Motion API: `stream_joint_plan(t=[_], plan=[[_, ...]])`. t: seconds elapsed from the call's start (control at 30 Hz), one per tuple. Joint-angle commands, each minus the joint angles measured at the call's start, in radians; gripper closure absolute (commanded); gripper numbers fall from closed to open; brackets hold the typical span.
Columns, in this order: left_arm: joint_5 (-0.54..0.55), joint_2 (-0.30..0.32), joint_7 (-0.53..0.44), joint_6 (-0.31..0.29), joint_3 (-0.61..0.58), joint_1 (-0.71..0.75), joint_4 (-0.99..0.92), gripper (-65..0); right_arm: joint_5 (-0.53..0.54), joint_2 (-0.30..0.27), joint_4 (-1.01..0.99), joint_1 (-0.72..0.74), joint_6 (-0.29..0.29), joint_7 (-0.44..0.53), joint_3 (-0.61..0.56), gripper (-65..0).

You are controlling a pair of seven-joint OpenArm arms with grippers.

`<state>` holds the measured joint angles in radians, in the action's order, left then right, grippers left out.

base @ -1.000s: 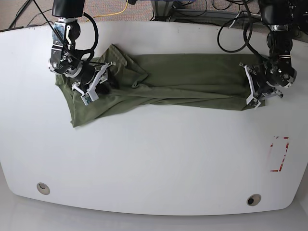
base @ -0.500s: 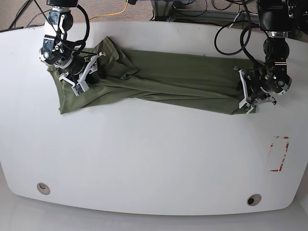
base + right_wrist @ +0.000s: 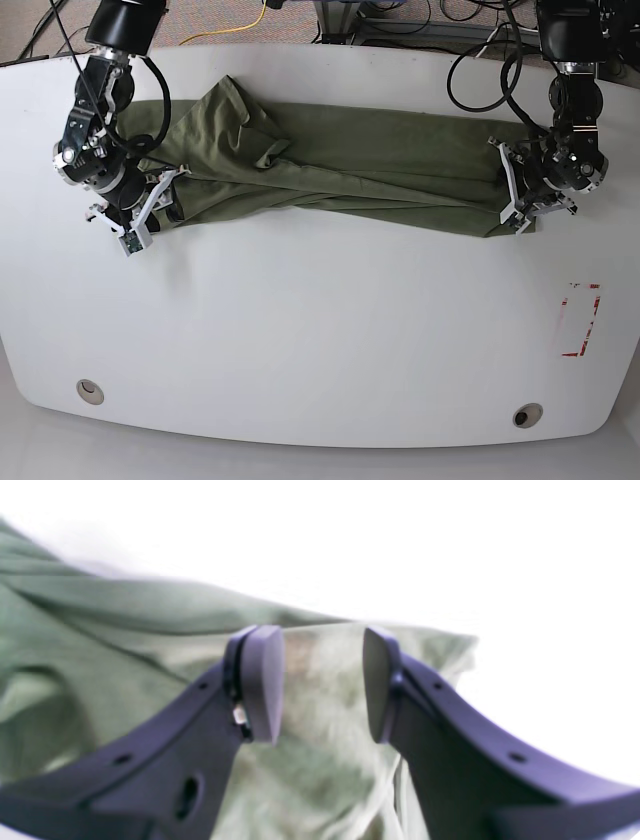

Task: Layout the t-shirt on the table in an organized manner, then fold the t-shirt properly
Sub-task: 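Drag the collar end with the right gripper to straighten the strip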

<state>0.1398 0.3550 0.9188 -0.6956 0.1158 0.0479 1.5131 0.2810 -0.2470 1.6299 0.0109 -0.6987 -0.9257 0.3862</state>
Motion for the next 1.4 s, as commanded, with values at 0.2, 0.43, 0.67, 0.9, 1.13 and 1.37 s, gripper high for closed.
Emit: stream_joint_plan(t=[0.2, 0.43, 0.67, 0.9, 1.13, 1.37], plan=[[-0.041, 0.009, 0.062, -0.003, -0.001, 0.01, -0.003, -17.8, 0.005, -0.062, -0.21, 0.103, 0.001, 0.106, 0.006, -25.4], [-0.041, 0.009, 0.062, -0.003, -0.001, 0.01, -0.003, -17.8, 0.005, -0.093, -0.24, 0.117, 0.001, 0.141, 0.007, -25.5], [-0.041, 0.009, 0.061, -0.003, -0.001, 0.022, -0.003, -17.8, 0.005, -0.12, -0.245, 0.123, 0.001, 0.161, 0.009, -31.9], [-0.039, 0.006, 0.061, -0.003, -0.001, 0.022, -0.003, -17.8, 0.005, -0.13, -0.254, 0.123, 0.001, 0.233, 0.009, -48.8], [-0.039, 0.006, 0.061, -0.003, 0.0, 0.023, -0.003, -17.8, 0.013, -0.137, -0.395, 0.163, 0.001, 0.245, 0.009, -50.9], [-0.039, 0.008, 0.061, -0.003, 0.0, 0.023, -0.003, -17.8, 0.014, -0.136, -0.509, 0.18, 0.001, 0.313, 0.009, -50.9]])
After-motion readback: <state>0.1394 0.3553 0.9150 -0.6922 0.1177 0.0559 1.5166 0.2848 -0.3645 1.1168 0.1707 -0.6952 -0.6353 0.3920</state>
